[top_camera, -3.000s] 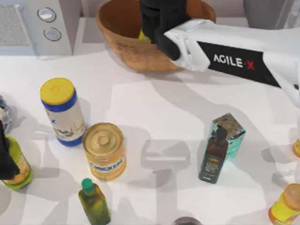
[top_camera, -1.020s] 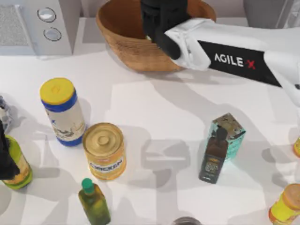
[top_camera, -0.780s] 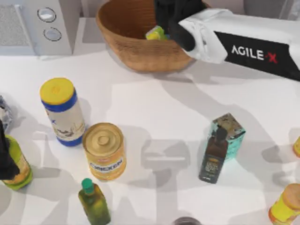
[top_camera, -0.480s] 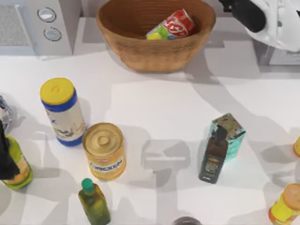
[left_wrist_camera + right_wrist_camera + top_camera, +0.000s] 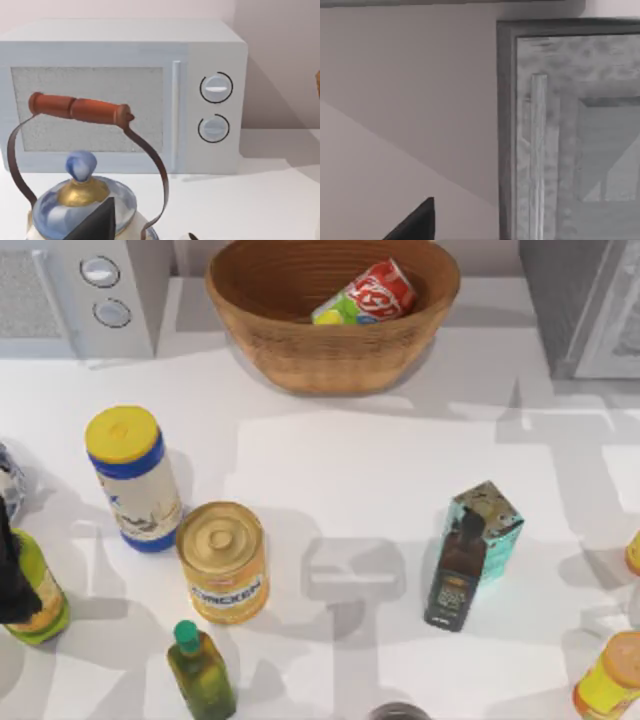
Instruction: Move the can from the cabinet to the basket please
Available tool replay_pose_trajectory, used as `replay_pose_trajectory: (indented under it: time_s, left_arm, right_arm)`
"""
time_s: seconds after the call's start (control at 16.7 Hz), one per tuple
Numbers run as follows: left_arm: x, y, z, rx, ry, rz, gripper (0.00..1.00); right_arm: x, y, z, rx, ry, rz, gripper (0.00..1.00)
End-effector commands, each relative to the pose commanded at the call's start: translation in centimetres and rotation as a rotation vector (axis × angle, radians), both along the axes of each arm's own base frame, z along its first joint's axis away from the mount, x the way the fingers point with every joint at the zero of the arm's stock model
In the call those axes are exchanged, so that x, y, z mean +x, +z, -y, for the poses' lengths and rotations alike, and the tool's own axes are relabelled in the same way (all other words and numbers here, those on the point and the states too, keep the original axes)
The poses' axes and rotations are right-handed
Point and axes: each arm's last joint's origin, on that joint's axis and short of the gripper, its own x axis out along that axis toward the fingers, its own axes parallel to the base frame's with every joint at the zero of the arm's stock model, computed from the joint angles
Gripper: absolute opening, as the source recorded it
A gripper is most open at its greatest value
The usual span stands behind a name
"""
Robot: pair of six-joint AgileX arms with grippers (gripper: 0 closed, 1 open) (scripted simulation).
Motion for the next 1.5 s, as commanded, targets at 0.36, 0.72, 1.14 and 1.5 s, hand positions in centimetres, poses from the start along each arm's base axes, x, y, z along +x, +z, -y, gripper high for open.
replay_pose_trajectory:
  time_s: [0.36,0.72,1.14,1.5]
  left_arm:
    - [0.0,0.0,0.0,0.0,0.0,0.0,1.0]
    - [0.0,0.0,0.0,0.0,0.0,0.0,1.0]
    - [0.0,0.0,0.0,0.0,0.0,0.0,1.0]
    - [0.0,0.0,0.0,0.0,0.0,0.0,1.0]
  right_arm:
    - [-9.8,-10.5,4.6,-0.015,0.002,-0.008,1.0]
    - [-11.1,-19.0,5.5,-0.027,0.012,-0.092,1.0]
    - [-11.0,-19.5,5.6,-0.027,0.015,-0.103,1.0]
    - [-10.8,-15.4,7.3,-0.071,-0.029,0.051,1.0]
